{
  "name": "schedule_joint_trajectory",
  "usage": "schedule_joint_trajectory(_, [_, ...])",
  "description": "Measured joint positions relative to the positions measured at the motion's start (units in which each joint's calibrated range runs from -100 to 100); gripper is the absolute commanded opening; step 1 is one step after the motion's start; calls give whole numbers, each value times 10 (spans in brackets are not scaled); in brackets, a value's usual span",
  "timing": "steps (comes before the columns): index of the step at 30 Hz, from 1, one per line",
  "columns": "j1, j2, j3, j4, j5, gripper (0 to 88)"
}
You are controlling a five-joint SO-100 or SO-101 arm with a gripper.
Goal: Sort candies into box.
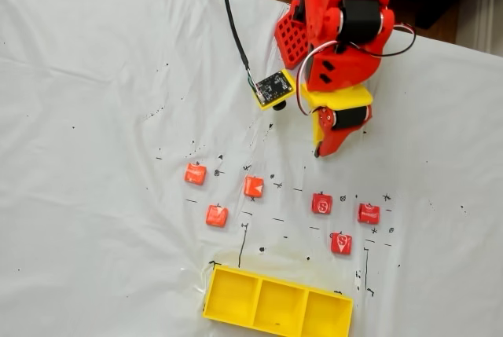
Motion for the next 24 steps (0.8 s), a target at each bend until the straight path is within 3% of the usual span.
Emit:
schedule_joint_trajectory(3, [10,0,6,-9,-11,1])
schedule_joint_trajectory(8, [115,0,17,-86,-66,1])
schedule_joint_trajectory(24, [122,-1,17,-95,-74,1])
